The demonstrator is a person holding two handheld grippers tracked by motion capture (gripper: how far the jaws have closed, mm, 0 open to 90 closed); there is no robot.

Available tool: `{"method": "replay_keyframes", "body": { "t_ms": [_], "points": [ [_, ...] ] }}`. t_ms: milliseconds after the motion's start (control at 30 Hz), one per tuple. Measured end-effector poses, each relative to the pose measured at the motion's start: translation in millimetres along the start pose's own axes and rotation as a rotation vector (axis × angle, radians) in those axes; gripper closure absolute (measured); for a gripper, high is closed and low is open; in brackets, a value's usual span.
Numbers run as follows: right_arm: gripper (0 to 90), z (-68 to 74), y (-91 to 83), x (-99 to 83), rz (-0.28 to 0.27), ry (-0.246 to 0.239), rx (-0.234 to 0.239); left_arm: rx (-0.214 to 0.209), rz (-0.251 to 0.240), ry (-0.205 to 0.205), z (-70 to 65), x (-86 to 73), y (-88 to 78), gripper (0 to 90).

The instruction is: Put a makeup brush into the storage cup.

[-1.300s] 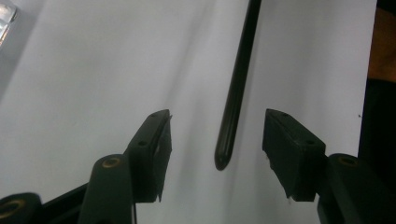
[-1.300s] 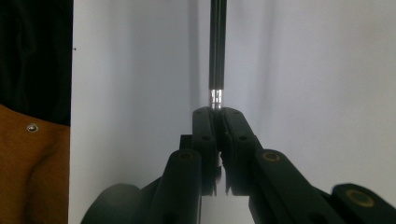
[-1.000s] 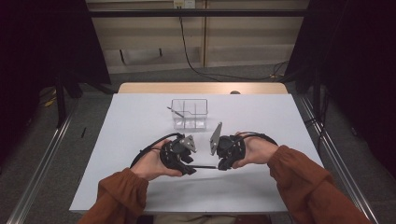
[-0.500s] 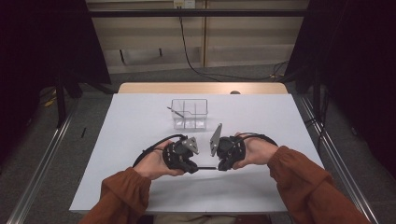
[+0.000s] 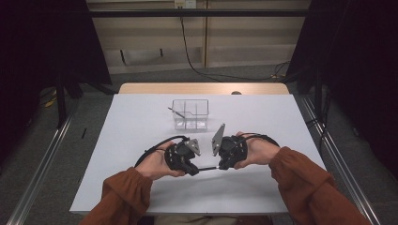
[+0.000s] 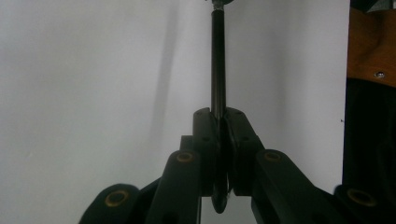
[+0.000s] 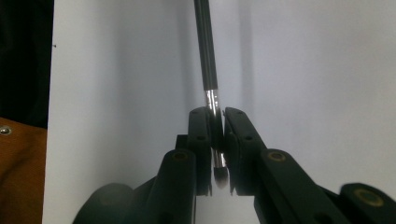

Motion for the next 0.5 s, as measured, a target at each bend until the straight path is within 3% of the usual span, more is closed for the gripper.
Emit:
{"method": "replay_keyframes", "body": {
  "t_ms": [200, 233, 333, 500],
  "points": [
    [73.3, -0.5, -1.6, 0.2, -0.028, 0.014, -0.004, 0.011, -0.022, -0.011, 0.3, 0.1, -2.7, 84.2],
    [70.8, -0.4, -2.3, 0.0, -0.032, 0.027, -0.002, -0.003, -0.023, -0.011, -1.1, 0.3, -3.7, 84.2],
    [62.3, -2.1, -3.2, -0.6, -0.052, 0.045, -0.007, 0.014, -0.03, -0.008, -1.5, 0.6, -4.8, 84.1],
    [47.7, -1.5, -2.3, -1.6, -0.068, 0.067, 0.004, 0.007, -0.031, -0.012, -1.8, -0.2, -4.5, 84.1]
  ]
}}
Point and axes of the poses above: each handheld gripper's, and its own axes: y roughly forward along the jaws, x roughly out of its top, z roughly to its left, the point moved 7 cm from there along y, roughly forward along the jaws, and after that the axes turned 10 degrees about y, right-handed, at the moved point
